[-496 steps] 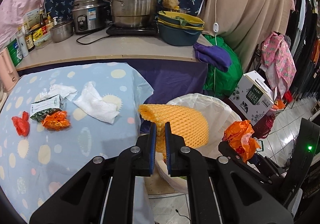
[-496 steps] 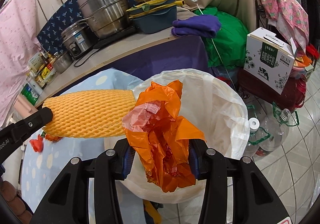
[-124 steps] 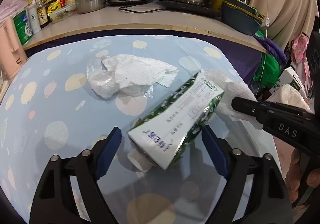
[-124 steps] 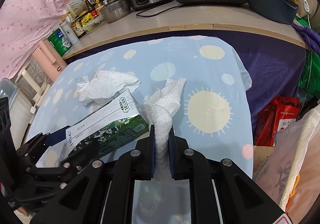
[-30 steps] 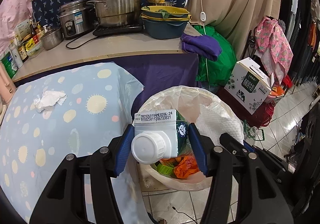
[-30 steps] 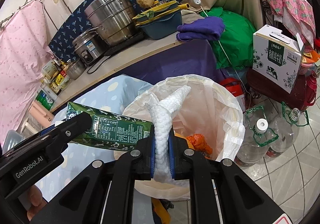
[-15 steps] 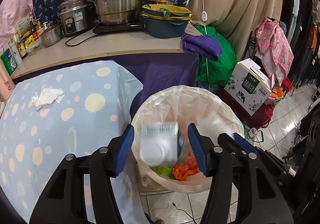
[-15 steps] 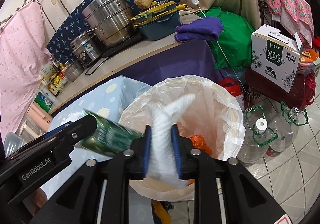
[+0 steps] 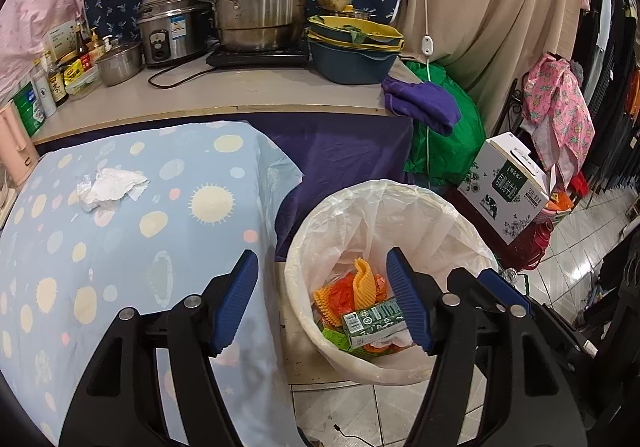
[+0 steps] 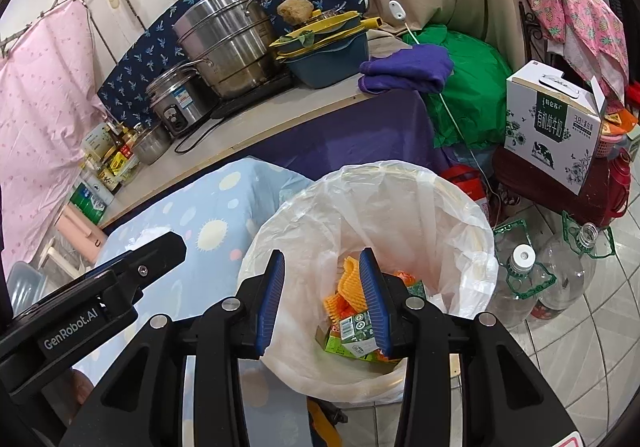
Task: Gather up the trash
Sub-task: 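Open the left tool to drop the milk carton while the right tool releases the paper towel, then grasp the clear plastic bag with the left tool while the right tool grasps the white paper towel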
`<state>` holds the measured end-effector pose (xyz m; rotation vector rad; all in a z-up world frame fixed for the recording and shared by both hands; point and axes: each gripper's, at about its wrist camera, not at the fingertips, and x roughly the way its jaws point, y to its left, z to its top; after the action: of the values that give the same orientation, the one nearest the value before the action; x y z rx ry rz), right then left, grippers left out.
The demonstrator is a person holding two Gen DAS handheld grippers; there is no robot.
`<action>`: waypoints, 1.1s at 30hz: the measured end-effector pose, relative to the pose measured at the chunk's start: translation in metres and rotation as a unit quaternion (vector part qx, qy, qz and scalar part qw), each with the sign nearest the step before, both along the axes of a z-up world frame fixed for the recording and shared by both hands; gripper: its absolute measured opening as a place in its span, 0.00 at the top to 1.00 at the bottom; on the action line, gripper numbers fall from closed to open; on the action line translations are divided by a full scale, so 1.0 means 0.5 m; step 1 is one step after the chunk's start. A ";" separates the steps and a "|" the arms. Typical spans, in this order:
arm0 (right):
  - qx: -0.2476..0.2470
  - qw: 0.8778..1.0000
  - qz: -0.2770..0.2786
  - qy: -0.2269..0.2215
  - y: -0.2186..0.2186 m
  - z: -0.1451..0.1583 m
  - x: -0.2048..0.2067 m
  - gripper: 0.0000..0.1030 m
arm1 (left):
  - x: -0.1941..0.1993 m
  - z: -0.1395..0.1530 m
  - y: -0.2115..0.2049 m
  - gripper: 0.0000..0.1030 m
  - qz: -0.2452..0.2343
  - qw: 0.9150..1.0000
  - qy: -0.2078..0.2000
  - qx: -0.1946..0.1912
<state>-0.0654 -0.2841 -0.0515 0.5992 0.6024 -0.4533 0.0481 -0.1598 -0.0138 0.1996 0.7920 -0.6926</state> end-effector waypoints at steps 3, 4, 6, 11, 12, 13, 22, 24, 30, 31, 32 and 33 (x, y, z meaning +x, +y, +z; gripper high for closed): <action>-0.003 1.000 0.009 0.002 0.015 0.004 0.014 0.63 | 0.012 0.000 0.022 0.38 0.010 1.000 0.002 -0.003; -0.004 1.000 0.012 0.002 0.019 0.005 0.018 0.63 | 0.017 0.000 0.030 0.38 0.014 1.000 0.003 -0.004; -0.007 1.000 0.020 0.003 0.034 0.008 0.031 0.63 | 0.029 -0.001 0.047 0.37 0.024 1.000 0.006 -0.007; -0.013 0.999 0.044 0.010 0.074 0.010 0.070 0.63 | 0.061 -0.006 0.099 0.32 0.051 0.999 0.012 -0.012; -0.014 0.999 0.049 0.011 0.083 0.010 0.079 0.63 | 0.069 -0.006 0.112 0.32 0.057 0.998 0.013 -0.014; -0.015 0.998 0.054 0.013 0.091 0.009 0.087 0.63 | 0.078 -0.008 0.126 0.31 0.065 0.998 0.015 -0.015; -0.022 0.993 0.116 0.030 0.201 -0.002 0.204 0.63 | 0.164 -0.030 0.263 0.26 0.141 0.990 0.014 -0.006; -0.025 0.991 0.131 0.032 0.227 -0.002 0.235 0.63 | 0.190 -0.037 0.299 0.25 0.163 0.987 0.014 -0.001; -0.032 0.983 0.177 0.038 0.308 -0.009 0.346 0.56 | 0.270 -0.055 0.402 0.22 0.219 0.975 0.021 -0.001; -0.033 0.982 0.183 0.038 0.318 -0.010 0.363 0.56 | 0.286 -0.058 0.419 0.22 0.228 0.973 0.023 -0.002; -0.035 0.981 0.189 0.040 0.331 -0.013 0.385 0.55 | 0.302 -0.061 0.434 0.21 0.236 0.971 0.025 -0.003; -0.036 0.979 0.195 0.042 0.342 -0.016 0.407 0.53 | 0.316 -0.063 0.446 0.21 0.242 0.970 0.027 -0.004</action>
<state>0.1381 -0.1131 -0.0595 0.3805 0.7620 -0.1315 0.2062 0.0630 -0.0453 -0.0237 0.8480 -0.2400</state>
